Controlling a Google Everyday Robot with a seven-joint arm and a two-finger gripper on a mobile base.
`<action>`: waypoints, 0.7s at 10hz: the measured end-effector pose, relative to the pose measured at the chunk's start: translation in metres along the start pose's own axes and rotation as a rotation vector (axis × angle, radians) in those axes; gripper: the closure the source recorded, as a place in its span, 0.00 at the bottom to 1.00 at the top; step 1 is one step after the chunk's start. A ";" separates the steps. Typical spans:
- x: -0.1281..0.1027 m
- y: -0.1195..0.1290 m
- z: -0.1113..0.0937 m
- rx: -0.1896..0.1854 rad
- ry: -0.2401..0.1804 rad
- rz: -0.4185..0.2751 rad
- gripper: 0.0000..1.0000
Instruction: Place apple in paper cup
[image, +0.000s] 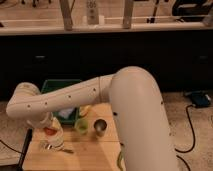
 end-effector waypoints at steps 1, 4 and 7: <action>0.000 0.001 -0.002 0.001 0.001 0.003 0.20; 0.000 0.004 -0.004 0.003 0.002 0.006 0.20; 0.000 0.004 -0.005 0.011 0.001 0.003 0.20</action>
